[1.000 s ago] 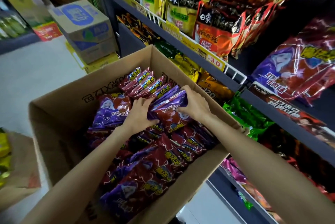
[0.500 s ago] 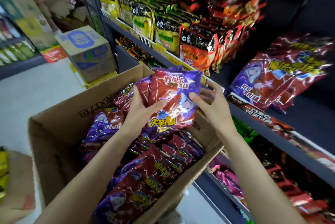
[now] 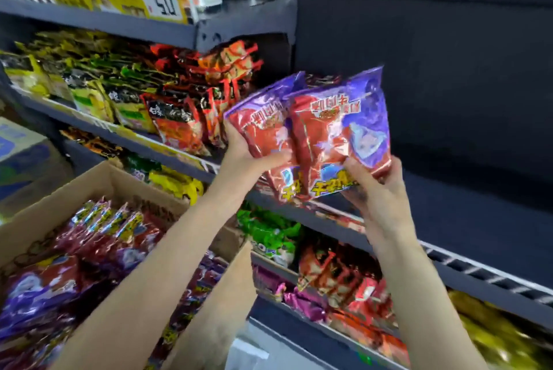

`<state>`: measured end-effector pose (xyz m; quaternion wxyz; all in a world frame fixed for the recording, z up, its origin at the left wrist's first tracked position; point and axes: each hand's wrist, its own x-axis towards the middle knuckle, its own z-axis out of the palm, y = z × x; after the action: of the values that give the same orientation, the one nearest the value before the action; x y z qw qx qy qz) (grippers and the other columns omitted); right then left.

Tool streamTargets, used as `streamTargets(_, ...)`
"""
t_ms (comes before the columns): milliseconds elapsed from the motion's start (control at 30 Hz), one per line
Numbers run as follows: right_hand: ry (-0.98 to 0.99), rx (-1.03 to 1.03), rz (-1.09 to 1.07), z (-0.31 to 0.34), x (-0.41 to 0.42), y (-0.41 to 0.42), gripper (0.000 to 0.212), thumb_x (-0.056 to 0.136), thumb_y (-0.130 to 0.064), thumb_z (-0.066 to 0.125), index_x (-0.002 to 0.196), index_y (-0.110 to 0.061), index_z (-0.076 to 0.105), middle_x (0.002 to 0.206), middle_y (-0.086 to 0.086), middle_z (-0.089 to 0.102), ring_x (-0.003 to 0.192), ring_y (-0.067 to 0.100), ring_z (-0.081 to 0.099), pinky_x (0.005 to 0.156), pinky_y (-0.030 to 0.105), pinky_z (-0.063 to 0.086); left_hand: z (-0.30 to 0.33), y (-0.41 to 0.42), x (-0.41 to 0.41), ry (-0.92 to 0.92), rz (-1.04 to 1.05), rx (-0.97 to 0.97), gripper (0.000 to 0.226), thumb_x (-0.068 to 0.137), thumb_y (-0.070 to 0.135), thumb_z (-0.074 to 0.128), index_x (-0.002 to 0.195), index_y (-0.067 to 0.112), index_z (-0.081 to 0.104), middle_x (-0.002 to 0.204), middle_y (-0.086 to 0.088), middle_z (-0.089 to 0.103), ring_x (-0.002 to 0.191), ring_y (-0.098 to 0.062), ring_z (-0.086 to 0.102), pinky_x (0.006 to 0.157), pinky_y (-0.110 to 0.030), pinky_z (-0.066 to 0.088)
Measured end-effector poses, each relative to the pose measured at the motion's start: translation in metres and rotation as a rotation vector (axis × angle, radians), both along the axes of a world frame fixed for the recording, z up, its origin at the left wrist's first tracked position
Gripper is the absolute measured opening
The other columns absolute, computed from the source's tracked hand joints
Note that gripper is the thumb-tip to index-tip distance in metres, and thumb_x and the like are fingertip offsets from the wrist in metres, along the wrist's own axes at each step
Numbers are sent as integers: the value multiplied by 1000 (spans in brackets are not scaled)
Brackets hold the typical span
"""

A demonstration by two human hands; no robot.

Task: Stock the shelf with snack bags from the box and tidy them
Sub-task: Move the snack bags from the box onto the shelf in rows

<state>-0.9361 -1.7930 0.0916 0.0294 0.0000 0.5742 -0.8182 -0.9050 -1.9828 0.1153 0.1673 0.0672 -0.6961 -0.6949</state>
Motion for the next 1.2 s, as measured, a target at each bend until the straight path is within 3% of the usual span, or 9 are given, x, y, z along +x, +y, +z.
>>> streamTargets(100,167,103,-149,27,-38,68,48,82,-8,70,118,-24,42,100,-10,63,78,2,64,60,18,50,25,25,-35,99,-31,-199,82,73,-10,70,130,22,19,108,14,51,81,20,55,77,-7,43)
streamTargets(267,353,487,-379,58,-102,142,85,72,-10,80,136,-16,24,120,-6,52,100,4,57,89,13,45,49,52,-102,134,-131,-651,47,75,10,76,112,18,48,99,5,61,85,0,61,86,-23,49)
streamTargets(500,566,1267,-308,78,-176,156,51,75,-32,77,119,-22,52,106,-6,65,93,20,63,82,33,50,50,123,-168,345,-226,-1908,38,95,35,47,132,31,45,124,-3,50,100,-31,61,72,-36,43)
streamTargets(600,657,1553,-216,76,-201,136,50,83,-41,67,128,-29,48,114,5,66,98,29,64,83,40,49,31,144,-192,341,-283,-2238,40,95,17,43,135,25,44,139,-7,41,114,-27,54,95,-40,40)
streamTargets(667,701,1656,-170,72,-222,121,50,87,-40,63,132,-29,46,123,5,61,104,30,62,85,40,48,9,145,-211,454,-211,-2314,37,88,16,50,123,25,57,138,-7,46,118,-27,52,107,-41,29)
streamTargets(800,680,1646,-32,57,-263,89,49,89,-30,59,136,-26,45,131,5,52,107,29,59,88,40,48,-13,139,-237,577,-280,-2400,15,58,26,78,72,28,74,89,4,69,87,-19,65,100,-40,38)
streamTargets(900,722,1604,123,49,-281,69,50,90,-23,58,138,-23,45,130,5,48,103,27,59,89,41,49,-24,128,-251,626,-303,-2470,16,64,28,79,79,30,75,98,5,68,105,-21,60,108,-43,30)
streamTargets(1067,840,1386,147,33,-288,66,33,82,-6,66,113,-15,58,114,3,54,96,14,56,85,30,50,-31,95,-260,1115,-260,-1942,37,78,4,53,111,17,63,120,-8,62,121,-26,50,113,-44,16)
streamTargets(1200,836,1415,72,26,-285,84,26,83,-16,68,109,-19,66,110,0,59,91,17,59,79,38,51,-15,100,-252,628,-11,-1666,67,62,25,80,119,12,47,125,-14,49,115,-32,45,95,-46,39)
